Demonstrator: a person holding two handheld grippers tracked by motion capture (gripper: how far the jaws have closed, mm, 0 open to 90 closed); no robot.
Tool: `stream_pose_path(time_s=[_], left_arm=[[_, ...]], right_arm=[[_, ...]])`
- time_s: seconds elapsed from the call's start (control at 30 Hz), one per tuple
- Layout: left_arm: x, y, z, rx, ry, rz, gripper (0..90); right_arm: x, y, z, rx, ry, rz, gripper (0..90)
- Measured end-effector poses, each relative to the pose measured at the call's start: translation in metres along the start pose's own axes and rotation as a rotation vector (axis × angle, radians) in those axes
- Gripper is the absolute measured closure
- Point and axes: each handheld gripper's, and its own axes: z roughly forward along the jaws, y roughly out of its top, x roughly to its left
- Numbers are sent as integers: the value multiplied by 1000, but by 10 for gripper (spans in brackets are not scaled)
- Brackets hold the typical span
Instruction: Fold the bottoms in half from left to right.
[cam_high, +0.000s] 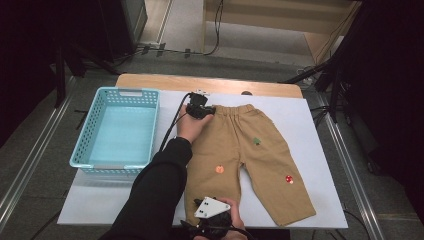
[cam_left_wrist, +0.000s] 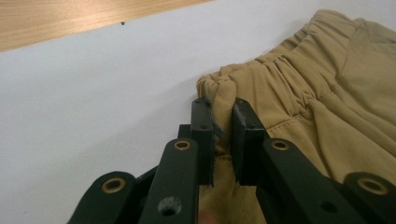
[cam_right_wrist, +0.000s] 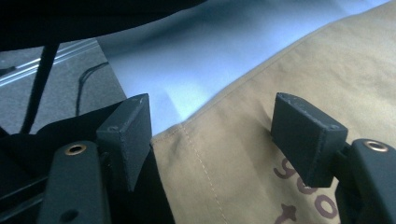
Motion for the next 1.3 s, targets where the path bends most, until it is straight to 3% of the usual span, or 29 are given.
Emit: stream_pose_path(time_s=[0.2,0.33,0.6,0.73,0.97,1.13,1.23,1.3], left_arm=[[0,0,0,-1,0,-1,810],[-1,0,0,-3,1,-3,809],[0,0,0,-1,0,-5,808],[0,0,-1,1,-5,-13,805],[0,-1,-2,-10,-9,-30,805],[-10,-1,-6,-38,13,-18,809],[-16,3,-11,-56,-6,-38,809],[-17,6,-15,-60,-35,-78,809]], right_arm=[[4,-1,0,8,-54,-13,355],[1,-1,-4,13,-68,10,506],[-14,-5,-13,27,-113,66,752],[-27,-11,-22,7,-99,97,813],[-37,-15,-45,-80,-109,68,846],[-44,-19,-67,-136,-114,67,847],[-50,-23,-82,-170,-111,79,847],[-54,-27,-91,-183,-112,85,848]])
